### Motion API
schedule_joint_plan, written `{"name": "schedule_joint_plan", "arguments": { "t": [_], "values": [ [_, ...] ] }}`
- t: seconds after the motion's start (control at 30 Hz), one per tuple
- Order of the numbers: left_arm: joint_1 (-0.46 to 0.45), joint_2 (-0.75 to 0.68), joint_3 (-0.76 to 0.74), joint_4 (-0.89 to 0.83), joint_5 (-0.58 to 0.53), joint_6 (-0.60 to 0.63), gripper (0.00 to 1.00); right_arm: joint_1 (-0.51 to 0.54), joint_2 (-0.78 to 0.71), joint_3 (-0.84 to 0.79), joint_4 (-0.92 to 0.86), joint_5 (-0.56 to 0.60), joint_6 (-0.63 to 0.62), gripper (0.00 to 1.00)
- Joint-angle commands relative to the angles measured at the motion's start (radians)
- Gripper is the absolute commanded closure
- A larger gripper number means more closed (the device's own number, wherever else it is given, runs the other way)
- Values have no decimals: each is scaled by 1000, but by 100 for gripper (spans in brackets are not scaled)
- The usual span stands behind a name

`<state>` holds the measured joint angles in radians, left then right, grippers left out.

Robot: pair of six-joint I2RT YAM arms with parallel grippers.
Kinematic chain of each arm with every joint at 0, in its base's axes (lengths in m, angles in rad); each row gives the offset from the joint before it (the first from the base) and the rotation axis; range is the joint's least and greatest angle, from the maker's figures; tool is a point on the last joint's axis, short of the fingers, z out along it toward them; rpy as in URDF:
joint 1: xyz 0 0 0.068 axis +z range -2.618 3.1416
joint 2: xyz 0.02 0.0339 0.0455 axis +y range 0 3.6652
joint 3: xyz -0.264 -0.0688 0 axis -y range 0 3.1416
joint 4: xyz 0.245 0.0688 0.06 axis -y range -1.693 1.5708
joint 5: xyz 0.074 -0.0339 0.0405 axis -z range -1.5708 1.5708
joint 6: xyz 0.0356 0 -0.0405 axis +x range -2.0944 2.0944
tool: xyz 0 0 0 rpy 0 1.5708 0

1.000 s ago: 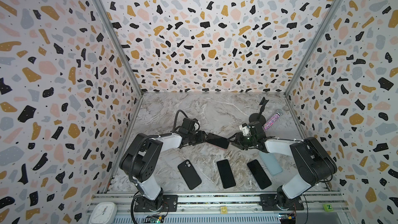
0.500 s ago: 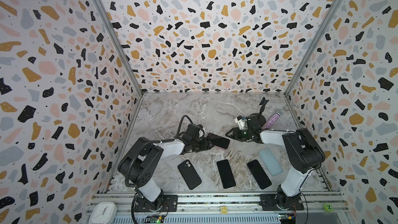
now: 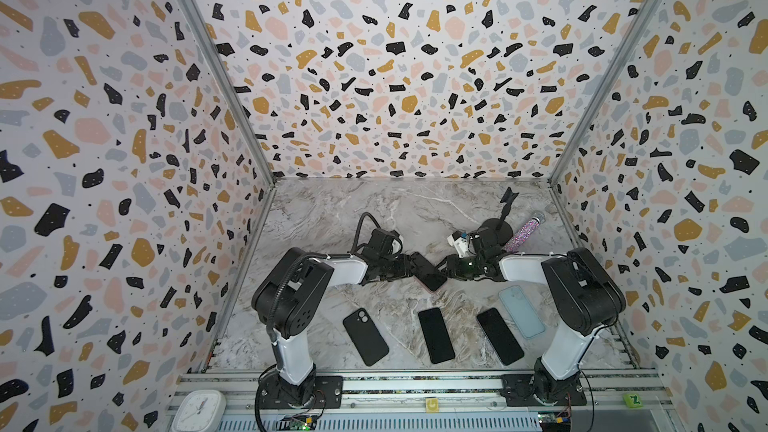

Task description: Put the phone into the phone case

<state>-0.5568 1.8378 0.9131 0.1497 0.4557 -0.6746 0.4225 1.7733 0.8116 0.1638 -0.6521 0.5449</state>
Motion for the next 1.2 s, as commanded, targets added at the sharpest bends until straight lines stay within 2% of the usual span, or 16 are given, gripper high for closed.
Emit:
{"name": "schedule_joint_plan", "arguments": {
  "t": [0.0,0.37,0.57,0.83,0.97,1.17],
  "values": [
    [-3,36,43,-4,19,8,48,27,-48,-9,-12,-8,1,58],
    [-6,-50,18,-122,-11,33,46,49,-122,-55,-61,40,-14,59],
    [-59,-138,-16,-216,-62,14,49,76,-169,-96,-90,66,-21,58],
    [-125,-181,-56,-220,-88,-25,56,118,-178,-124,-87,78,-10,57],
    [-141,-180,-59,-240,-111,-15,65,129,-179,-139,-52,63,14,64],
    [-146,-175,-62,-271,-142,6,72,154,-177,-144,-27,62,32,65]
  ]
}}
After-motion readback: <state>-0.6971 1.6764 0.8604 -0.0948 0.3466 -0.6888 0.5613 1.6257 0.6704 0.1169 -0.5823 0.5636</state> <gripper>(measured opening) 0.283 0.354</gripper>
